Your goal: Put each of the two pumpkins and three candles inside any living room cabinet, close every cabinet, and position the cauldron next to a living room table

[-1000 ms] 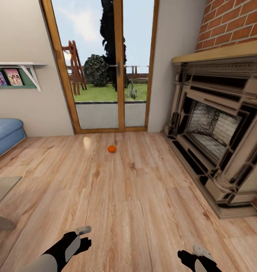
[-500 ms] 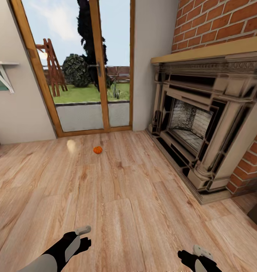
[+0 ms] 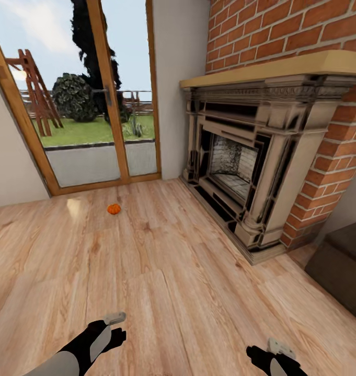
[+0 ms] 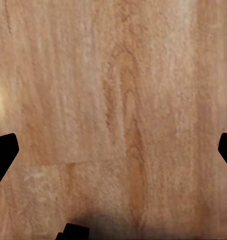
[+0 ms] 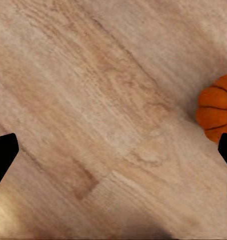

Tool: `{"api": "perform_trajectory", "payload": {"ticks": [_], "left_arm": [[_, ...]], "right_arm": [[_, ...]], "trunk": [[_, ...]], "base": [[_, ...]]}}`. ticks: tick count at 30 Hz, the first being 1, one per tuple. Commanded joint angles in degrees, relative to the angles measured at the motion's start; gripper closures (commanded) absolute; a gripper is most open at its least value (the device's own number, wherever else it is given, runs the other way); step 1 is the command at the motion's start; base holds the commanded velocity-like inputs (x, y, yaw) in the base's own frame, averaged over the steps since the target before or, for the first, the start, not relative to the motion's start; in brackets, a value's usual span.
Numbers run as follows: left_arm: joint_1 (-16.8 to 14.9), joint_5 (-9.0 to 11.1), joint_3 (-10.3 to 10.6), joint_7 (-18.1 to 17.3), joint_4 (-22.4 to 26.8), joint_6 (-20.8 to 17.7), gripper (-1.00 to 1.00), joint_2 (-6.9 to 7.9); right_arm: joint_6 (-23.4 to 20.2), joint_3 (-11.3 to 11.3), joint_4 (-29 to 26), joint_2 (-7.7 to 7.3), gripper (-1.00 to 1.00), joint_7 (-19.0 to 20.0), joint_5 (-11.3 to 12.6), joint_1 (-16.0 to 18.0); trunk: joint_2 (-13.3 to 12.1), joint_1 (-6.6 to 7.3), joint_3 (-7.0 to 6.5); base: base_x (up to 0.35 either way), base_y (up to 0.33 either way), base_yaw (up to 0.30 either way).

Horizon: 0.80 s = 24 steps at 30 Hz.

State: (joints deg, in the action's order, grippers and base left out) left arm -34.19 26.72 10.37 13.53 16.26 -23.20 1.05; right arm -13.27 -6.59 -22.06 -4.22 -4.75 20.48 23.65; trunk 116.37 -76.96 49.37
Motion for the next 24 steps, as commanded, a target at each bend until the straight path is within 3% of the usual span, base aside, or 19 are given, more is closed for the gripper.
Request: {"api": "perform_trajectory", "payload": {"ticks": [1,8,24], "left_arm": [[0.00,0.00,0.03,0.03,0.00,0.00,-1.00,-0.03],[0.00,0.00,0.09,0.07,0.00,0.00,-1.00,-0.01],[0.00,0.00,0.09,0.09,0.00,0.00,-1.00,-0.02]], "right_arm": [[0.00,0.00,0.00,0.00,-1.00,0.00,0.00,0.01],[-0.10,0.00,0.00,0.00,-1.00,0.00,0.00,0.00],[-0.26,0.00,0.01,-0.78,-1.00,0.05,0.00,0.00]], "trunk": [[0.00,0.00,0.00],[0.00,0.00,0.00],[0.00,0.00,0.36]], "base": [[-0.265,0.000,-0.289],[-0.165,0.000,-0.289],[-0.018,0.000,-0.289]]}}
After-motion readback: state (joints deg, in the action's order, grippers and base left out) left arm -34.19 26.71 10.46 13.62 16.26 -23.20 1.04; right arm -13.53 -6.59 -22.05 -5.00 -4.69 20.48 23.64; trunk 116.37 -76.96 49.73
